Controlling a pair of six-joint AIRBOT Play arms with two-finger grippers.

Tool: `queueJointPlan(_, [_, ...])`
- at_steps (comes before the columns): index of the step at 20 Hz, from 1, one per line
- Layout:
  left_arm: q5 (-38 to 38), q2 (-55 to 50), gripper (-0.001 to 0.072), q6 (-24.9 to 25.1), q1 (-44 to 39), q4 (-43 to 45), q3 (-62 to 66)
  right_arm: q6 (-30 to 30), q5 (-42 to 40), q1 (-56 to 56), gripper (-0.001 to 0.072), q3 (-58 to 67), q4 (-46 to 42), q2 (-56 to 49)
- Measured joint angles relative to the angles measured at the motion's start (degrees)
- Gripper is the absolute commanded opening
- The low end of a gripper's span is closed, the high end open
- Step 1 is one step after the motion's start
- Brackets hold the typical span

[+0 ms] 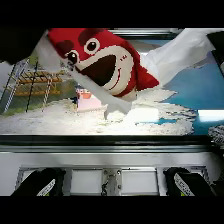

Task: Fold the clothes and pants, and hang the long-sleeved shirts on hangers.

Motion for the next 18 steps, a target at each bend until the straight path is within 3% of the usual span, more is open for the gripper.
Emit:
queueJointPlan(6, [-1.9, -0.8, 0.0021, -8.4, -0.6, 7.6, -15.5, 3.7, 4.6, 0.6, 0.0023, -4.1, -2.4, -5.9])
queueJointPlan(7, [-2.6, -2.3, 0.0021, -9.2, -0.8, 7.9, -18.5, 4.0, 4.9, 0.7, 0.0055, -5.9, -3.4, -7.5])
queueJointPlan(8, [-3.4, -4.3, 0.0161, -9.9, -1.2, 8.0, -21.7, 4.2, 5.0, 0.8, 0.0272, -7.9, -4.7, -9.6])
queueJointPlan(9, [-3.8, -6.7, 0.0520, -10.3, -1.9, 7.8, -24.7, 4.2, 4.7, 0.9, 0.0604, -9.6, -5.9, -11.7])
queueJointPlan(10, [-3.6, -9.2, 0.0683, -10.7, -2.6, 7.6, -27.3, 4.4, 4.0, 0.8, 0.0660, -11.0, -7.2, -14.1])
queueJointPlan(14, [-2.2, -17.7, 0.0683, -11.1, -2.5, 6.5, -32.0, 4.3, 2.0, -1.5, 0.0654, -13.6, -9.7, -20.5])
queueJointPlan(18, [-0.6, -21.2, 0.0683, -11.6, 3.5, 6.2, -36.2, 3.2, 1.8, -3.4, 0.0655, -18.3, -10.8, -20.0])
